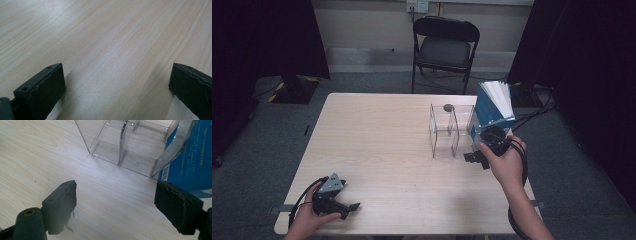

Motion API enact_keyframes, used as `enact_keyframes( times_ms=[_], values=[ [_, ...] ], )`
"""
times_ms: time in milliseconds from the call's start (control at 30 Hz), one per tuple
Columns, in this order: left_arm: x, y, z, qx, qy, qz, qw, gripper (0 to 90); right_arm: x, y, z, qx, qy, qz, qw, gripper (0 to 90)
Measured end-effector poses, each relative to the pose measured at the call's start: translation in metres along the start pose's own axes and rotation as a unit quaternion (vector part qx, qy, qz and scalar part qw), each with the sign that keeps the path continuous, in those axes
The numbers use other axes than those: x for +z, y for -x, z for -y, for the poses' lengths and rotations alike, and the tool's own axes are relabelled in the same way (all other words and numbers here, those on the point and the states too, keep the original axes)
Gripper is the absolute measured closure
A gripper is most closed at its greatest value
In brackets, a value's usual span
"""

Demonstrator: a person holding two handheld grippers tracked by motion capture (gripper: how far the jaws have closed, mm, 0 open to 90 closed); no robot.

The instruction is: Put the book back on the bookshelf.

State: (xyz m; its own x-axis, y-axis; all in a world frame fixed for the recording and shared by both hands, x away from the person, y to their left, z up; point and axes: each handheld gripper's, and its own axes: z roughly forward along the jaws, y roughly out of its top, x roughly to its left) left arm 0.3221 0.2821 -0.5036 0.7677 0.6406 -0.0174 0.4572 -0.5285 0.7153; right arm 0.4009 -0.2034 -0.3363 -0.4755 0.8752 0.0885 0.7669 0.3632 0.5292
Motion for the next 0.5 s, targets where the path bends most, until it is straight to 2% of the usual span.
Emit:
enact_keyframes(
  times_ms=[100, 300, 500],
  values=[
    [0.000, 0.000, 0.000, 0.000, 0.000, 0.000, 1.0000, 0.0, 0.005, -0.002, 0.002, 0.000, 0.006, -0.012, 0.9999, 17.5],
    [0.000, 0.000, 0.000, 0.000, -0.002, -0.001, 1.0000, 0.0, 0.011, -0.006, 0.004, -0.003, 0.009, -0.017, 0.9998, 17.4],
    [0.000, 0.000, 0.000, 0.000, -0.002, -0.001, 1.0000, 0.0, 0.021, -0.009, 0.009, 0.010, 0.020, -0.038, 0.9990, 17.5]
  ],
)
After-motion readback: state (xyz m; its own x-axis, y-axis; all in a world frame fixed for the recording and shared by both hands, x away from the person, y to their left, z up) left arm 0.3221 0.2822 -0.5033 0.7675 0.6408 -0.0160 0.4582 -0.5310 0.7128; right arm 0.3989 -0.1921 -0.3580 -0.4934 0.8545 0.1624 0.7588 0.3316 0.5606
